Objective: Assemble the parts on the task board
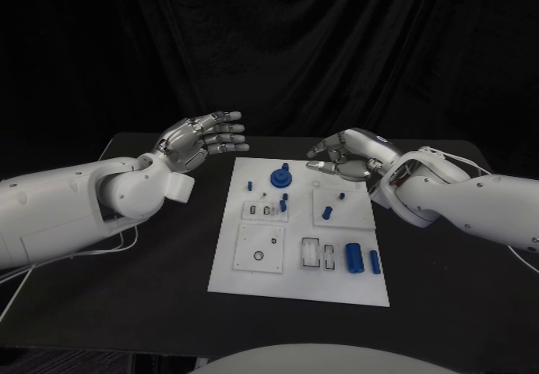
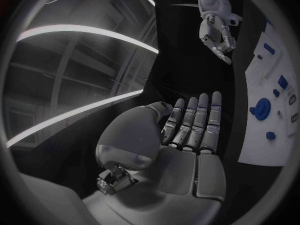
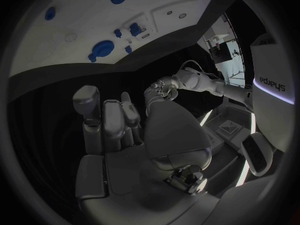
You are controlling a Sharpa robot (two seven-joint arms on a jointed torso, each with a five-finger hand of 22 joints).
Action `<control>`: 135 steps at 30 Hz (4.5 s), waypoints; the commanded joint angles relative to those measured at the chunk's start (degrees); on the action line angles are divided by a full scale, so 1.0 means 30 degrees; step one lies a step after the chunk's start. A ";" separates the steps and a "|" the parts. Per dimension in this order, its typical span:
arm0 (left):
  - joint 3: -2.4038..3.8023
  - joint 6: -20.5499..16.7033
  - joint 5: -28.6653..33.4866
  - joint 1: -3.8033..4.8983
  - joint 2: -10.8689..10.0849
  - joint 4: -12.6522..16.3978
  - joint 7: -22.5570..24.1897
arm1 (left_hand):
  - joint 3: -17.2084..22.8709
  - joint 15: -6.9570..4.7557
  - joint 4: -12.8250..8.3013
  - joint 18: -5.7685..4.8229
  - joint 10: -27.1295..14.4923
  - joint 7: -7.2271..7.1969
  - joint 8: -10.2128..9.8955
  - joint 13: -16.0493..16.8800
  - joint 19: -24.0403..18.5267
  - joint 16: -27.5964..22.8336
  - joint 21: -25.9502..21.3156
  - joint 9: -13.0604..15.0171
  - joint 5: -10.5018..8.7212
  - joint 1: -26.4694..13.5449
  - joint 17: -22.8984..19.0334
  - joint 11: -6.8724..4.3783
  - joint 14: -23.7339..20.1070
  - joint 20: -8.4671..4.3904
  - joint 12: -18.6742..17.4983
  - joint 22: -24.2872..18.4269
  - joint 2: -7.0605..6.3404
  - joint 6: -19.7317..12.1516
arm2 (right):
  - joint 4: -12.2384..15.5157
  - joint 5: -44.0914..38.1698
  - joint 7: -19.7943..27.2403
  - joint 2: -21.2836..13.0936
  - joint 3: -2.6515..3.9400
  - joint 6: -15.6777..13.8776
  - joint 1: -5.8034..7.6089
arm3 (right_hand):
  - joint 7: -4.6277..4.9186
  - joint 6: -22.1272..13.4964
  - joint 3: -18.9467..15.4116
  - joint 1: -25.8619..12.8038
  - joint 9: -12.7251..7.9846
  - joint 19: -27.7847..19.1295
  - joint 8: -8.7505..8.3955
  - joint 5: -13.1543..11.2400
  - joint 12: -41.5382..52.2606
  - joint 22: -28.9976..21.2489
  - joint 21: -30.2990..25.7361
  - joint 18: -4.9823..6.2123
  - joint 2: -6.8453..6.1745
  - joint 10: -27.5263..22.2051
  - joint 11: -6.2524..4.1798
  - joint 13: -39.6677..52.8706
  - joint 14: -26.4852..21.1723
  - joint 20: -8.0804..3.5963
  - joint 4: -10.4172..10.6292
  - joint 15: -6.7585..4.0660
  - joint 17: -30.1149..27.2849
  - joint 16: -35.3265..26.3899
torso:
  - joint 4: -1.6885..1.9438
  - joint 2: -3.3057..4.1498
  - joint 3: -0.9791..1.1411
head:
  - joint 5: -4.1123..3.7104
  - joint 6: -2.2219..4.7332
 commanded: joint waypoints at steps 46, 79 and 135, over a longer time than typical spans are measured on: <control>-0.0001 0.4468 -2.2158 0.2072 0.7389 -0.4230 -1.9354 | -0.1291 -0.4137 0.2806 -0.0667 1.9916 -0.1430 0.2323 2.8734 1.4439 1.4986 1.7193 0.4193 -0.9117 -0.3268 2.7660 -0.4017 2.0029 -0.2847 1.7619 1.8567 -0.1455 0.4832 | 0.0986 1.8441 0.3579 -0.4184 -0.0010 0.8351 -0.1431 | 0.0205 0.0959 0.0817 0.2132 0.0398 -0.5314 0.1512 0.5414 -0.5960 -0.0908 -0.8415 0.1344 0.0050 -0.7438 0.0617 -0.8649 -0.7963 0.1030 0.0185 0.0887 -0.7122 -0.6251 | -0.1489 -0.2529 0.0976 | 0.1404 -0.1156; -0.0002 0.4314 -2.2360 0.0548 0.9052 -0.6567 -2.0266 | -0.2142 -0.5067 0.1585 -0.1029 1.9916 -0.2322 0.4352 2.8734 1.6246 1.4986 1.7612 1.0852 -0.8448 -0.4161 2.7660 -0.4935 2.0029 -0.3803 1.7619 2.0233 -0.1113 0.4702 | 0.0416 1.7261 0.3105 -0.3589 -0.0008 0.9116 -0.1880 | 0.0229 0.0835 0.1011 0.2532 0.0404 -0.5263 0.1583 0.5656 -0.6023 -0.0929 -0.8547 0.1356 0.0160 -0.7455 0.0625 -0.8939 -0.8018 0.1031 0.0140 0.0883 -0.7355 -0.6227 | -0.2096 -0.2379 0.1383 | 0.1957 -0.1156; -0.0004 0.2629 -2.2360 -0.1064 0.9206 -0.7585 -1.9025 | -0.2011 -0.5048 0.1272 -0.0739 1.9916 -0.2295 0.3732 2.8734 1.5291 1.4986 1.6874 1.1690 -0.8090 -0.4359 2.7660 -0.4910 2.0029 -0.3785 1.7619 1.9049 -0.1169 0.4710 | 0.0109 1.7252 0.2000 -0.3301 -0.0008 1.0291 -0.2160 | 0.0281 0.0742 0.1087 0.2610 0.0401 -0.5242 0.1609 0.5756 -0.6055 -0.0944 -0.8620 0.1350 0.0239 -0.7516 0.0672 -0.9094 -0.8070 0.1042 0.0199 0.0908 -0.7492 -0.6211 | -0.2274 -0.2392 0.1564 | 0.1855 -0.1156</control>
